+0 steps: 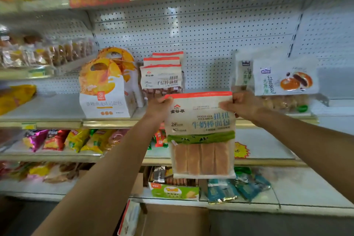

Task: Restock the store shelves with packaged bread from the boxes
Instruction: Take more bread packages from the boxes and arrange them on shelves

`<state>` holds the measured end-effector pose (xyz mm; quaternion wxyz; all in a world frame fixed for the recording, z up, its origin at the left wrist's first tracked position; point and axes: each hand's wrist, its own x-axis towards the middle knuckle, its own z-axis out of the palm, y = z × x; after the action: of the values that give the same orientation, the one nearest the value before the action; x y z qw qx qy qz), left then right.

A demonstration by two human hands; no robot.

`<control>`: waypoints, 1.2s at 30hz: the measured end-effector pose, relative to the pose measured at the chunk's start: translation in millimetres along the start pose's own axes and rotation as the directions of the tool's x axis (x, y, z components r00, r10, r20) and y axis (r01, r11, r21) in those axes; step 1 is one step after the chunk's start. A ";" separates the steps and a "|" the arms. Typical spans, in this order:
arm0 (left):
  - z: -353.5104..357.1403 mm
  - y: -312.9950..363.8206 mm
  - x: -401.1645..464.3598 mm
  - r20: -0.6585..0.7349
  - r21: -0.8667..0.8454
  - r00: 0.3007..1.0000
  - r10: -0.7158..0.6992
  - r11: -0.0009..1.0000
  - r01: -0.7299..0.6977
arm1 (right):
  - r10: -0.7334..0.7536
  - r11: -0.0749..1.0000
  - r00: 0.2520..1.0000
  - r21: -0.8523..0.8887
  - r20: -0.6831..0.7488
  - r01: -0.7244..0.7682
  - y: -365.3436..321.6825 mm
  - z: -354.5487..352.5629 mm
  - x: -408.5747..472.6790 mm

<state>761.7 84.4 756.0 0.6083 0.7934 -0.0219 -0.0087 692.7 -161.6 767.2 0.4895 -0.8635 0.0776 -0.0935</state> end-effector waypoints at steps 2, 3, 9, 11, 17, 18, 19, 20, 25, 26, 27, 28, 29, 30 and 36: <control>8.4 10.5 22.5 0.033 0.022 0.999 0.001 1.000 -0.001 | -0.013 1.000 0.999 -0.021 -0.036 0.012 -1.2 -10.6 17.3; 12.1 15.4 32.6 0.044 0.037 0.999 0.007 0.999 -0.009 | -0.023 0.999 0.998 -0.034 -0.062 0.021 -2.0 -15.5 25.6; 34.5 53.9 88.5 0.090 0.205 0.967 0.238 0.946 -0.252 | -0.056 0.998 0.977 -0.032 -0.207 0.050 -8.2 -42.1 80.8; 42.2 65.1 112.3 0.101 0.306 0.949 0.298 0.898 -0.314 | -0.064 0.998 0.969 -0.042 -0.237 0.055 -8.3 -50.0 102.2; 70.0 87.2 174.8 0.111 0.430 0.945 0.307 0.843 -0.324 | -0.113 0.992 0.961 -0.079 -0.252 0.096 -2.2 -69.2 170.0; 76.6 88.1 185.7 0.107 0.393 0.955 0.277 0.871 -0.296 | -0.123 0.989 0.962 -0.107 -0.245 0.099 -0.1 -71.3 181.6; 83.4 89.3 196.1 0.102 0.334 0.965 0.240 0.906 -0.260 | -0.130 0.986 0.961 -0.132 -0.245 0.100 2.2 -73.9 194.2; 90.6 89.5 207.1 0.096 0.271 0.975 0.199 0.937 -0.218 | -0.136 0.983 0.959 -0.154 -0.250 0.099 5.1 -76.5 207.7; 125.4 97.8 263.1 0.109 0.161 0.990 0.092 0.981 -0.109 | -0.129 0.957 0.961 -0.285 -0.244 0.056 17.0 -95.5 277.4; 131.8 100.2 273.9 0.102 0.168 0.991 0.090 0.980 -0.106 | -0.130 0.950 0.965 -0.306 -0.229 0.056 18.3 -99.4 290.7; 136.9 102.4 284.5 0.090 0.171 0.992 0.085 0.980 -0.100 | -0.138 0.941 0.968 -0.332 -0.210 0.062 19.3 -103.1 304.3; 141.7 104.0 295.1 0.074 0.187 0.994 0.079 0.978 -0.092 | -0.145 0.928 0.971 -0.367 -0.191 0.066 20.4 -106.6 318.0; 145.9 105.6 305.4 0.062 0.223 0.995 0.076 0.971 -0.088 | -0.148 0.908 0.974 -0.414 -0.169 0.066 21.0 -110.1 331.2; 149.2 106.6 315.1 0.050 0.263 0.996 0.078 0.961 -0.089 | -0.149 0.886 0.978 -0.458 -0.149 0.065 21.6 -112.9 343.6; 170.4 110.8 357.5 -0.021 0.225 0.996 0.082 0.971 -0.075 | -0.138 0.824 0.985 -0.564 -0.105 0.055 34.5 -117.7 403.5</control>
<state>1109.3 -125.0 823.2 0.5150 0.8555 -0.0449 0.0296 1054.9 -368.0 831.2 0.2036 -0.9628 0.0922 -0.1522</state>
